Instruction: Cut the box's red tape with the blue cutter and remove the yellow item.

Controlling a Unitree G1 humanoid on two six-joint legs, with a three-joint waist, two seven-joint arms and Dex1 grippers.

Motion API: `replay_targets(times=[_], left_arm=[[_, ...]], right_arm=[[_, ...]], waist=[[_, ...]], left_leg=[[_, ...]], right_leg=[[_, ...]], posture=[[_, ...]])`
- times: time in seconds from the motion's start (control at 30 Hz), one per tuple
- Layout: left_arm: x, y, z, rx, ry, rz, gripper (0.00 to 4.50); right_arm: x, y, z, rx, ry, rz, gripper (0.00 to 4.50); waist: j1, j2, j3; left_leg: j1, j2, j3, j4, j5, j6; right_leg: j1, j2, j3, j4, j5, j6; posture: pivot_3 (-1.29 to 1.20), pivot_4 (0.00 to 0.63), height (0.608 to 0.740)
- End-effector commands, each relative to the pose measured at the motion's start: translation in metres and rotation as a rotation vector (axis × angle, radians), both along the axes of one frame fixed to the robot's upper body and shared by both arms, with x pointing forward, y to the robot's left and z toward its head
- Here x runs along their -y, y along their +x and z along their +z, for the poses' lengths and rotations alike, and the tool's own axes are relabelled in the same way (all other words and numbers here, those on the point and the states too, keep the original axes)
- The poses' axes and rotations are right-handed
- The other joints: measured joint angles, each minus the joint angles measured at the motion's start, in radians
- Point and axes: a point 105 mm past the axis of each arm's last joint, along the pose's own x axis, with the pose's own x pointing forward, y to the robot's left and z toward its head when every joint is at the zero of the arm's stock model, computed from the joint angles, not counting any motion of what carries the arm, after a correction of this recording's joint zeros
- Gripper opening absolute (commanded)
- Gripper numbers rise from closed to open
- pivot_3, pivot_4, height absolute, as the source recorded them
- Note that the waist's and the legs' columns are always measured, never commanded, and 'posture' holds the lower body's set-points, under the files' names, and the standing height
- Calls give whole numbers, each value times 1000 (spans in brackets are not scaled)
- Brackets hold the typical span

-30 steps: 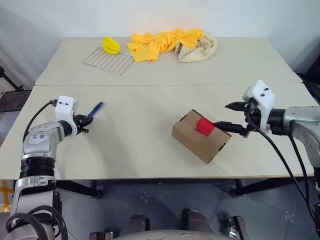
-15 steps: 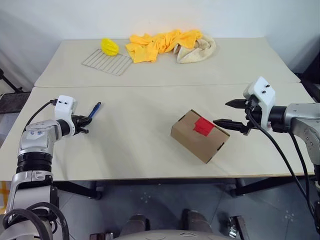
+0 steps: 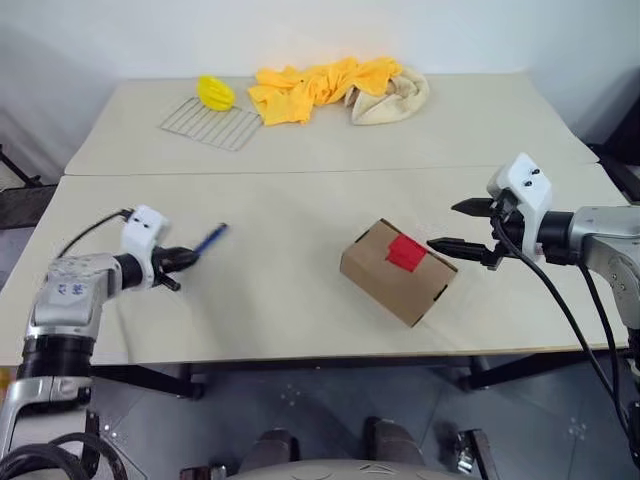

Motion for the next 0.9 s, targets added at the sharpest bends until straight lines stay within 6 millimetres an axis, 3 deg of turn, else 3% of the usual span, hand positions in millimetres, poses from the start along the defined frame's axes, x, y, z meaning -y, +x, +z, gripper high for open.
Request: replay_targets(times=[0.03, 0.23, 0.4, 0.5, 0.7, 0.9], left_arm=[[19, -16, 11, 20, -12, -140, 799], [26, -28, 16, 59, 46, -234, 799], [57, -50, 7, 52, 125, -443, 799], [79, -58, -2, 66, 172, -530, 799], [96, -68, -16, 78, 233, -598, 799], [107, -75, -32, 85, 292, -639, 799]], right_arm=[[-5, 0, 11, 56, 7, 14, 4500], [-7, -2, 5, 55, 28, 7, 4500], [-11, -8, 1, 55, 40, 11, 4500], [-21, -16, 1, 58, 42, 42, 4500], [-46, -36, 0, 38, 1, 138, 4500], [-85, -58, -2, 11, -32, 309, 4500]], waist=[[1, 0, 0], [-1, -1, 0], [-1, 0, 0], [2, 0, 0], [0, 0, 0], [4, 0, 0]], left_leg=[[0, 0, 0, 0, 0, 0], [-1, 1, 0, 0, 0, 0], [-2, 1, 0, -1, -2, 1], [-2, 1, 0, -1, -2, 2], [-3, 1, 0, -1, -2, 2], [-2, 1, 0, 0, -3, 3]], right_leg=[[0, 0, 0, 0, 0, 0], [-1, 1, 0, 0, 0, -1], [-2, 1, 0, -2, 0, -1], [-2, 1, 0, -2, 0, -1], [-2, 1, 0, -2, 0, -1], [-2, 1, 0, -3, 0, -1]], posture=[[0, 150, 740], [0, 150, 740], [0, 150, 740], [0, 150, 740], [0, 150, 740], [0, 150, 740]])
